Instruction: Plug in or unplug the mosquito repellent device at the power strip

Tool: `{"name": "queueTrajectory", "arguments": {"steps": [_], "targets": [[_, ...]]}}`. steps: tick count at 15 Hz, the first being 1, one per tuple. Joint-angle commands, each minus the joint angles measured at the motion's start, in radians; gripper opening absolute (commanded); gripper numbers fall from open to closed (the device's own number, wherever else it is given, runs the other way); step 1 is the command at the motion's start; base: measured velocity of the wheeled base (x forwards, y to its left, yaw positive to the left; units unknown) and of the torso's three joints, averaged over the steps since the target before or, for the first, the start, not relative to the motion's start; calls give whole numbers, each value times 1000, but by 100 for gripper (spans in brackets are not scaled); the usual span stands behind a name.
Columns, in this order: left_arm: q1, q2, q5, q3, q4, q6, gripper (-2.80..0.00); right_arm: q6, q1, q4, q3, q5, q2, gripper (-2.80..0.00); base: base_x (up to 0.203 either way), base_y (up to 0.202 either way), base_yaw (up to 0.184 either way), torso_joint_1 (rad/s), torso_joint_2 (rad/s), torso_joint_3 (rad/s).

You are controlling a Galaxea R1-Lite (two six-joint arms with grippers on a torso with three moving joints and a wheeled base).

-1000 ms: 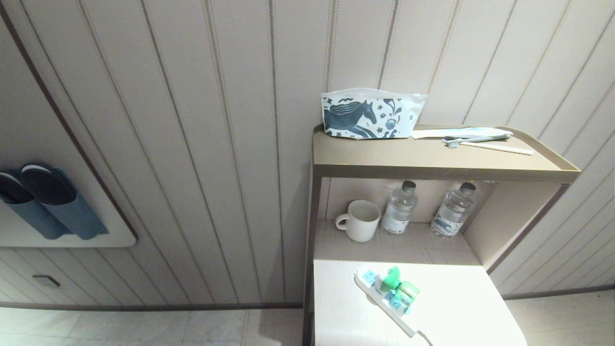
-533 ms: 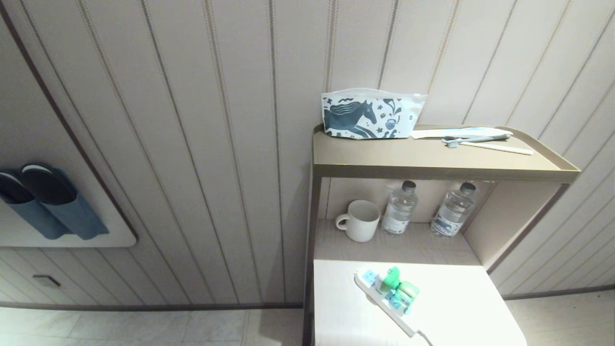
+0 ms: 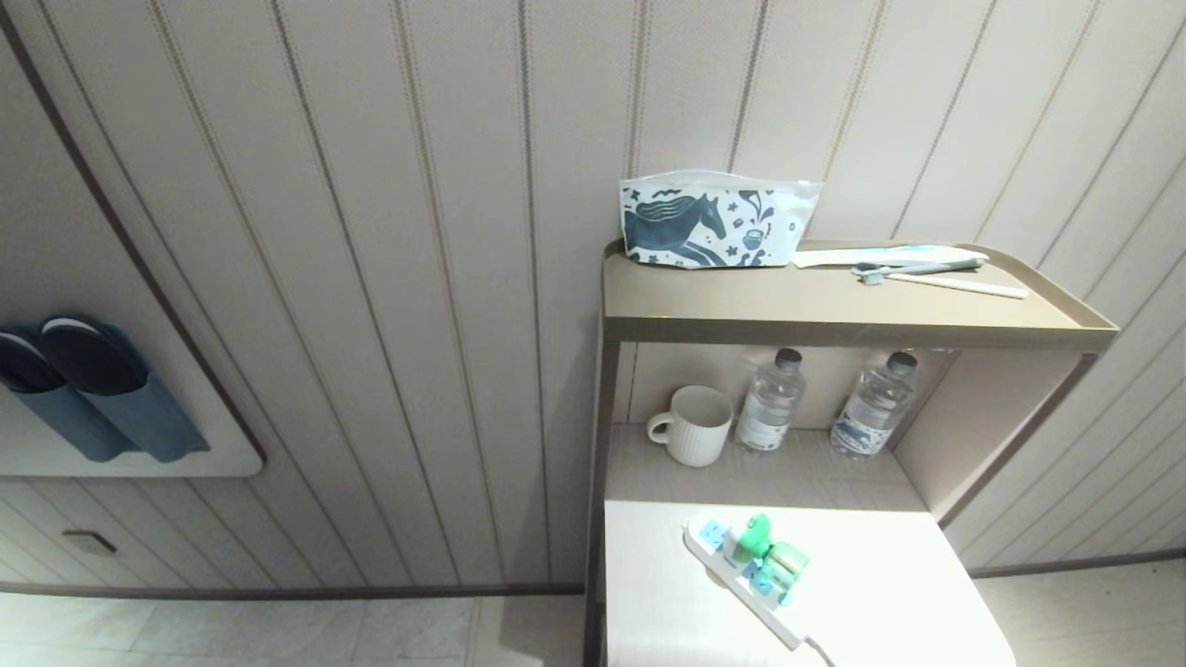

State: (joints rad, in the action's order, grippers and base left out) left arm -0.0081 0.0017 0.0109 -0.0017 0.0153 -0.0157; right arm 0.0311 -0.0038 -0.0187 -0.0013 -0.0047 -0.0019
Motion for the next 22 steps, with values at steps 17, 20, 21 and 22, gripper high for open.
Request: {"name": "queueTrajectory", "arguments": {"steps": [17, 20, 21, 22], "targets": [[-1, 3, -2, 2, -3, 16, -280, 10, -2, -1, 0, -1, 7, -280, 0, 0, 0, 0, 0, 0], [0, 3, -2, 2, -3, 17, -280, 10, -2, -1, 0, -1, 7, -280, 0, 0, 0, 0, 0, 0], [-1, 3, -2, 2, -3, 17, -280, 10, -2, -1, 0, -2, 6, -280, 0, 0, 0, 0, 0, 0], [-1, 3, -2, 2, -3, 17, -280, 10, -2, -1, 0, -3, 7, -280, 0, 0, 0, 0, 0, 0]]}}
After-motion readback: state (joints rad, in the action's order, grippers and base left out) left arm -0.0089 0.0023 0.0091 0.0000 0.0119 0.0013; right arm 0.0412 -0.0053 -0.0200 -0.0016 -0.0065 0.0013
